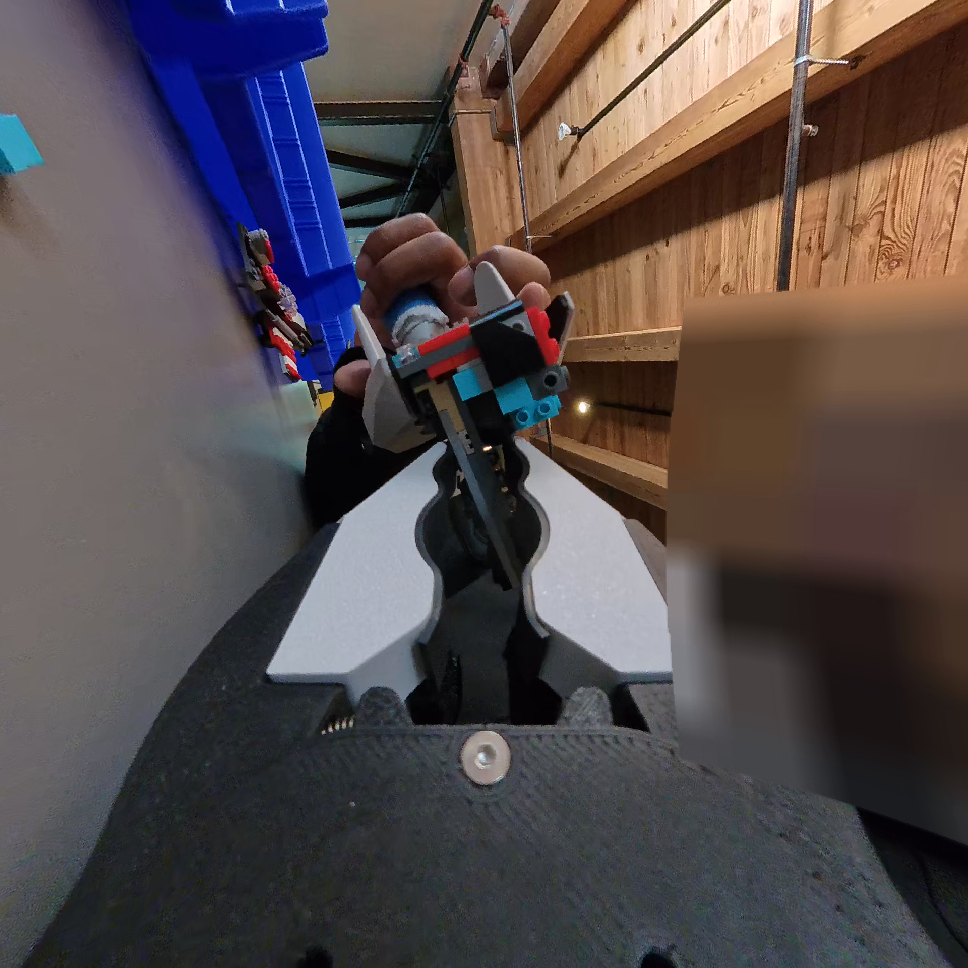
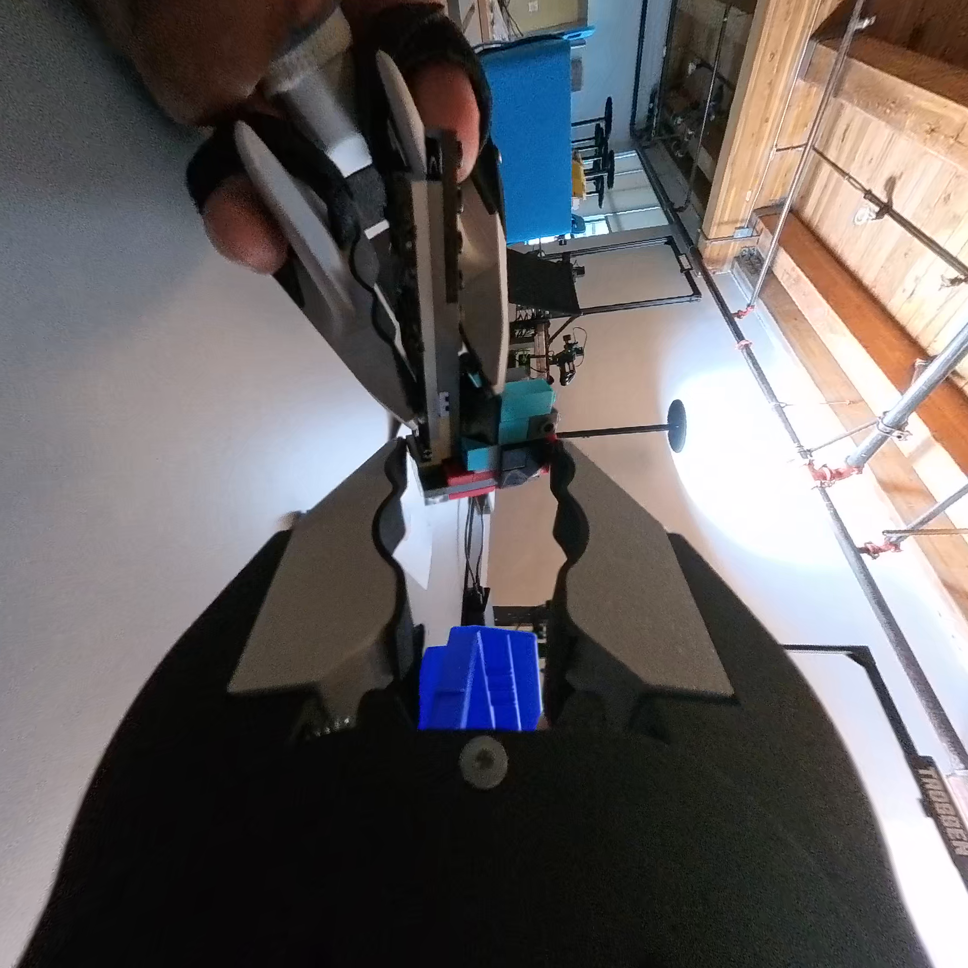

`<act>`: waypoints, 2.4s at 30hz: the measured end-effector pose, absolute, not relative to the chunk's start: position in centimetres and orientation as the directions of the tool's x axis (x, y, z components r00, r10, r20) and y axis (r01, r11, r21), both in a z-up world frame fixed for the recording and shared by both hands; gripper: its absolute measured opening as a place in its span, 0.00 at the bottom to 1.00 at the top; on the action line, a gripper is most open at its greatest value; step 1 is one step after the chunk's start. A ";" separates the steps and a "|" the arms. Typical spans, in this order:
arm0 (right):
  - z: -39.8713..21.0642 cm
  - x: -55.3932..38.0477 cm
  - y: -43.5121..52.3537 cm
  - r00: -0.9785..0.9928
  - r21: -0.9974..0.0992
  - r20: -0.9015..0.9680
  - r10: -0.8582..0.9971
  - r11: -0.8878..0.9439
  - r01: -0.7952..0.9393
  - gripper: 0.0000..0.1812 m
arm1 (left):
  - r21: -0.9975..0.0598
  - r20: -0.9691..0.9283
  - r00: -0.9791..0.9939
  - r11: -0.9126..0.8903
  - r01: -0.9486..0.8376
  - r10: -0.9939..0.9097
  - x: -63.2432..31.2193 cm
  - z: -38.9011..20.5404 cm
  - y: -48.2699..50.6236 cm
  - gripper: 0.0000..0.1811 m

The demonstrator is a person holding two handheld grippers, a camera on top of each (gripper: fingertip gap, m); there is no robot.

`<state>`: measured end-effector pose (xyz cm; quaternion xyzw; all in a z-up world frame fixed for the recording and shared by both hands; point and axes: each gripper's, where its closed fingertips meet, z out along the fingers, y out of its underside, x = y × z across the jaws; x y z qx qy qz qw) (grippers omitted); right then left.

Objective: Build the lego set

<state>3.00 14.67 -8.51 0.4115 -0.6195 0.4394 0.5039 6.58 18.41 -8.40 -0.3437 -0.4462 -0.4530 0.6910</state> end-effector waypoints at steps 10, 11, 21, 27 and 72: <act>-9.3 1.7 14.8 -0.266 -0.231 0.962 -0.064 0.328 -0.916 0.31 | -0.096 0.941 0.220 0.421 0.902 -0.257 5.4 -8.8 17.0 0.18; -9.2 1.6 14.8 -0.278 -0.244 0.959 -0.058 0.328 -0.912 0.31 | -0.105 0.942 0.228 0.430 0.897 -0.246 5.3 -8.8 16.9 0.18; -9.1 0.4 14.9 -0.367 -0.335 0.930 -0.018 0.370 -0.867 0.31 | -0.385 0.907 0.420 0.480 0.788 0.038 4.4 -9.2 14.8 0.21; -8.7 0.2 15.0 -0.433 -0.412 0.901 0.022 0.350 -0.841 0.31 | -0.780 0.619 0.707 0.374 0.502 0.342 4.9 -8.0 12.7 0.24; -10.2 -0.8 13.2 -0.221 -0.173 0.975 -0.001 0.622 -0.764 0.30 | -0.578 -0.807 0.355 -0.755 -0.309 0.472 3.3 -11.2 15.6 0.20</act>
